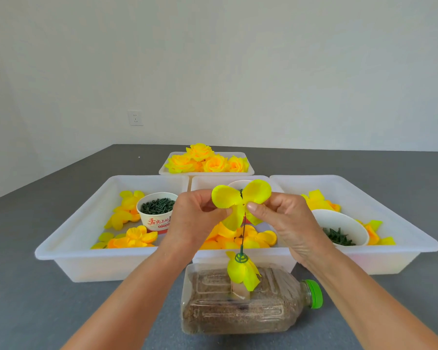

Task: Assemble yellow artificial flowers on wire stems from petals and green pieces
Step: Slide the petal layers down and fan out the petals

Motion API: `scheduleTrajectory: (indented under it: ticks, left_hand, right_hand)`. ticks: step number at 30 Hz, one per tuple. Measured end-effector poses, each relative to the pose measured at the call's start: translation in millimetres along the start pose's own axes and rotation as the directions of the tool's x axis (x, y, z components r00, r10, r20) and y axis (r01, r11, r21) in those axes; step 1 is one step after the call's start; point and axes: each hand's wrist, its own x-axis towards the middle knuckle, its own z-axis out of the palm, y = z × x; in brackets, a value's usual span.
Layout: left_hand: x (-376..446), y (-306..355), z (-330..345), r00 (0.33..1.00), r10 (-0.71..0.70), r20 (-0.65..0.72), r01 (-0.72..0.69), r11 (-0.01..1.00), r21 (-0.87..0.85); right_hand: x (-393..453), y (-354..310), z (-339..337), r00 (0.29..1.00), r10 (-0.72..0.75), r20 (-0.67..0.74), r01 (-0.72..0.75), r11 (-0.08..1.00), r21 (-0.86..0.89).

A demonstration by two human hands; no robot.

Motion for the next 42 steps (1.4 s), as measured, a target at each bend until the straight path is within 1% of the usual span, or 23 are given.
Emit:
scheduleTrajectory:
  ticks: [4,14,17,21,29,34,38,42]
  left_hand:
    - [-8.2,-0.1,-4.7,1.000,0.002,0.001,-0.002,0.999,-0.048]
    - [-21.6,15.0,-10.2,0.997,0.057,0.041,-0.049,0.983,-0.175]
    - [-23.4,18.1,-9.5,0.996,0.074,0.055,-0.063,0.982,-0.177]
    - [-24.4,20.4,-9.5,0.996,0.074,0.041,-0.067,0.987,-0.144]
    - [-27.7,22.8,-10.0,0.997,0.081,0.011,-0.080,0.991,-0.103]
    - [-28.9,21.4,-11.0,0.997,0.076,0.019,-0.073,0.992,-0.105]
    - [-29.5,17.6,-11.5,0.998,0.068,0.006,-0.068,0.996,-0.061]
    - [-29.8,14.8,-11.4,0.994,0.105,-0.010,-0.104,0.994,0.042]
  right_hand:
    - [-8.8,-4.5,2.2,0.999,-0.006,0.051,0.005,1.000,0.006]
    - [-18.6,-16.0,4.0,0.992,-0.061,0.108,0.051,0.994,0.099]
    - [-21.0,-17.4,3.1,0.990,-0.095,0.105,0.083,0.990,0.117]
    - [-22.1,-15.8,0.7,0.990,-0.105,0.092,0.094,0.989,0.113]
    - [-24.1,-16.1,0.6,0.982,-0.151,0.111,0.145,0.987,0.064]
    - [-23.3,-18.7,2.5,0.975,-0.195,0.103,0.198,0.980,-0.016]
    - [-23.5,-19.6,2.6,0.960,-0.262,0.094,0.274,0.951,-0.146]
    - [-23.7,-17.8,0.7,0.941,-0.331,0.076,0.339,0.906,-0.254]
